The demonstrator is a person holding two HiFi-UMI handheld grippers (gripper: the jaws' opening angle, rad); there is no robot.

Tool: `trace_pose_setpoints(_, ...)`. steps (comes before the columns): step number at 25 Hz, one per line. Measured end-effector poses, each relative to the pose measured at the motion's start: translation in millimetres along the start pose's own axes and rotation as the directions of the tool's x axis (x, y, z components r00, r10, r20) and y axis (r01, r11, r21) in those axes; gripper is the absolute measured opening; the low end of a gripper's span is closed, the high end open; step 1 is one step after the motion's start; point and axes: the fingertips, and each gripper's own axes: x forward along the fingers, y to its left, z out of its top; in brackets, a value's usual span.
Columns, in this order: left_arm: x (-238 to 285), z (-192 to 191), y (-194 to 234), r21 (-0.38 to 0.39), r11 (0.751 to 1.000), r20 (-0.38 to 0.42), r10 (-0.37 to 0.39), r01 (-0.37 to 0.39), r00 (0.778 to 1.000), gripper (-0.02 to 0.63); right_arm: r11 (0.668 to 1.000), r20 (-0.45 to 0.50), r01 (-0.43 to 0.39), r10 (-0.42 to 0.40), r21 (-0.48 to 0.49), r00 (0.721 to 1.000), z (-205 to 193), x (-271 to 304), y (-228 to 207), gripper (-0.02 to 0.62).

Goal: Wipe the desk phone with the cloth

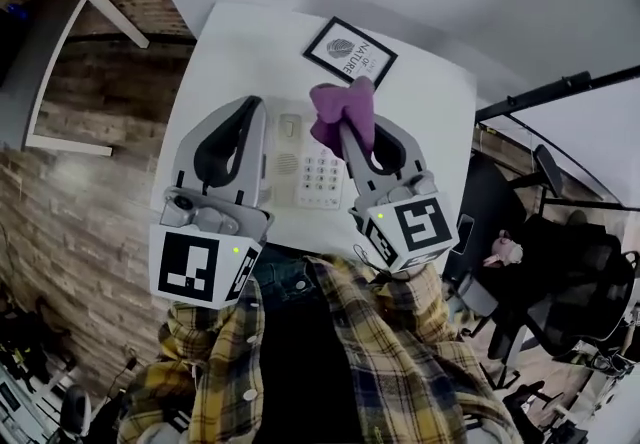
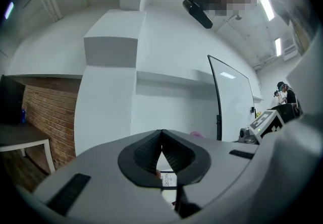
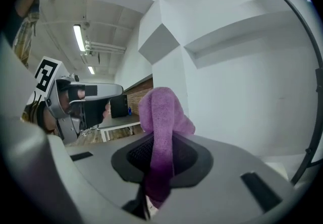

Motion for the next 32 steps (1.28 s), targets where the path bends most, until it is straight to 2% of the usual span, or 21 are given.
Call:
trace_pose_setpoints(4,-5,-3,21,-0.010,0.999,-0.004,0.053,-0.053,0.999,0.015,1.000,-0.015,-0.022,0.021,-0.010,1.000,-2,9,3,0.069)
trace_pose_setpoints(7,-4,-6,33,-0.017,0.998,-0.009,0.061,-0.061,0.998,0.014,1.000,-0.031,-0.019,0.019,-0.011,0.999,-6,16,4,0.069)
trace_pose_setpoints(20,11,-25,53,-0.074,0.997,-0.025,-0.019,0.017,1.000,0.014,0.999,-0.125,0.013,-0.019,-0.048,0.992,-25,47,13,0.070)
trace_pose_setpoints(27,9,-39,63,-0.100,0.995,-0.039,-0.025,0.021,0.999,0.014,0.995,-0.241,0.012,-0.035,-0.096,0.970,-62,79,18,0.071)
trace_pose_setpoints(32,2,-47,69,-0.107,0.994,-0.059,-0.013,0.007,0.998,0.015,0.996,-0.348,-0.019,-0.012,-0.083,0.937,-106,97,23,0.070)
